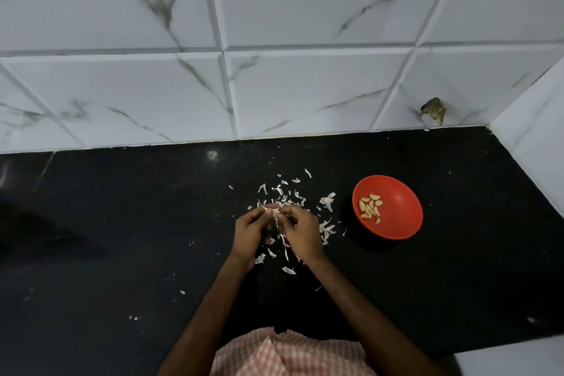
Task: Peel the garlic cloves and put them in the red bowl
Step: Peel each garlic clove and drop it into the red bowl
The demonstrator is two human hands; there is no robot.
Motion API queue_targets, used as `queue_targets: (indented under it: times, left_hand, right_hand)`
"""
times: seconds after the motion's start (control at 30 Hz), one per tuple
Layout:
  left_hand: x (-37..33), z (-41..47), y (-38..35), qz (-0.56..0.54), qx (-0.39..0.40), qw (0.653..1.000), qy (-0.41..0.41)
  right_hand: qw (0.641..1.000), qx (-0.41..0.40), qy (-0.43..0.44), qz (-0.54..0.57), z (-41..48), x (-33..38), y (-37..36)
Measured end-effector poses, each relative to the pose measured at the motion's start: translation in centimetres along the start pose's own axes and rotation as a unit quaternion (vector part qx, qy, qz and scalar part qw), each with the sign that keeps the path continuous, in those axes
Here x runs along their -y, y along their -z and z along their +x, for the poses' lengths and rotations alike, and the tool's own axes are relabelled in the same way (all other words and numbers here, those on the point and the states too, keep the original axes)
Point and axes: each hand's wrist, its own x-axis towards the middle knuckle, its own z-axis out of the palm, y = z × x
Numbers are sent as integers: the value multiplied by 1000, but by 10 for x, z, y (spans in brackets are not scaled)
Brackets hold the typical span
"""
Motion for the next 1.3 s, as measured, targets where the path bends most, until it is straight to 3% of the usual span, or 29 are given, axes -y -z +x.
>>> queue_targets:
  times: [0.43, 0.53, 0.63, 0.73, 0.8, 0.9, 1.07, 1.3]
  left_hand:
    - [-1, 4, 10, -58, -142, 988, 6]
    - [-3, 5, 19, -52, -175, 983, -6]
    - [0, 4, 18, -30, -156, 987, -1]
    - [2, 2, 17, -11, -139, 990, 4]
    - [3, 1, 19, -1, -135, 991, 1]
    - [5, 1, 22, 80, -105, 991, -33]
    - [4, 4, 27, 212, -52, 973, -82]
    - [-4, -2, 17, 114, -45, 990, -65]
  right_hand:
    - [996, -36, -39, -67, 18, -15, 25]
    - [987, -5, -16, -157, 26, -17, 32]
    - [959, 34, 36, -279, 29, -17, 31]
    - [946, 37, 53, -318, 27, -9, 27]
    - [958, 31, 57, -279, 28, -4, 24]
    - [992, 84, 24, -89, 24, 8, 16]
    - [989, 145, -33, 26, 12, 20, 8]
    - [969, 134, -105, 180, 10, 29, 13]
